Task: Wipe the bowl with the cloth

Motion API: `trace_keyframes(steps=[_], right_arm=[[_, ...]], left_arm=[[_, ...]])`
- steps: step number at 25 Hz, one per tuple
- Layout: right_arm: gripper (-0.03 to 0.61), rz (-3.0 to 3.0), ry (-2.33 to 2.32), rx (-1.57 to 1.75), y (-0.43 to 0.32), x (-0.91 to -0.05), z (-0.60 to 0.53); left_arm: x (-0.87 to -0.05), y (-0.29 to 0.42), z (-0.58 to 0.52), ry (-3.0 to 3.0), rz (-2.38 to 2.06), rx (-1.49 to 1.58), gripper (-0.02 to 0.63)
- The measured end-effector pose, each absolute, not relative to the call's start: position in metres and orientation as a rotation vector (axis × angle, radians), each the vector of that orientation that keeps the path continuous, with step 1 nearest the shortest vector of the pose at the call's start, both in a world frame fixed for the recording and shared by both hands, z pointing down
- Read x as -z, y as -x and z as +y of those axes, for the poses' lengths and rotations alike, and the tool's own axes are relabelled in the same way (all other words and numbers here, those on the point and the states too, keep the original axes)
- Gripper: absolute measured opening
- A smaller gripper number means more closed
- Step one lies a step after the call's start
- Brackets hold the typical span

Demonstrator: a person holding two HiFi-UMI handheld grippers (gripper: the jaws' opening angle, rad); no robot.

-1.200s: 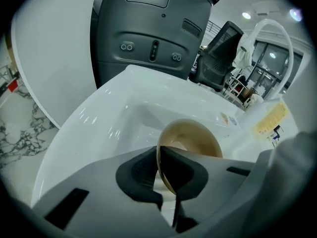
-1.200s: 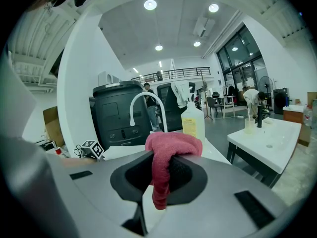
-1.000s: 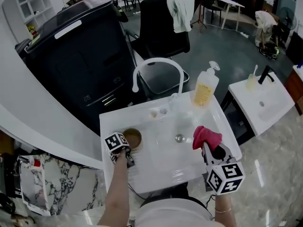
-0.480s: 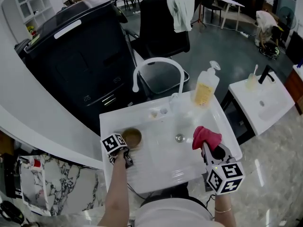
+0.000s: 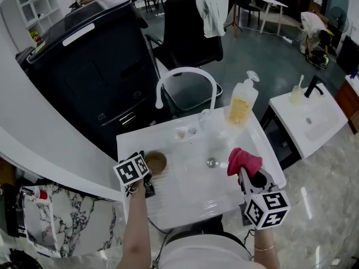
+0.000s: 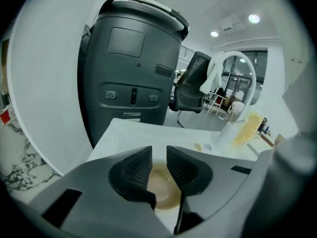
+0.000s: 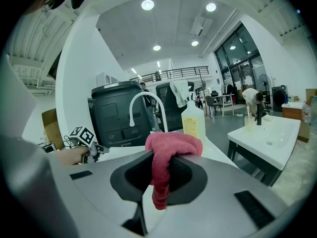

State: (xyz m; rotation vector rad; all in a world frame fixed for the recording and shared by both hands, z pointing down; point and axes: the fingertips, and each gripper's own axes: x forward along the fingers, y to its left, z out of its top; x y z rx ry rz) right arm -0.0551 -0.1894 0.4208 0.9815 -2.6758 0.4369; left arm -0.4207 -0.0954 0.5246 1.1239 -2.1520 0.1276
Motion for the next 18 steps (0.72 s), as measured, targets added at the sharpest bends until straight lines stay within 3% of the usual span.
trace_keyframes(steps=[18], right_arm=[[0.052, -2.660, -1.143, -0.429, 0.020, -0.408, -0.182]], left_arm=[[-0.430, 0.249, -0.180, -1.872, -1.941, -0.072, 0.064]])
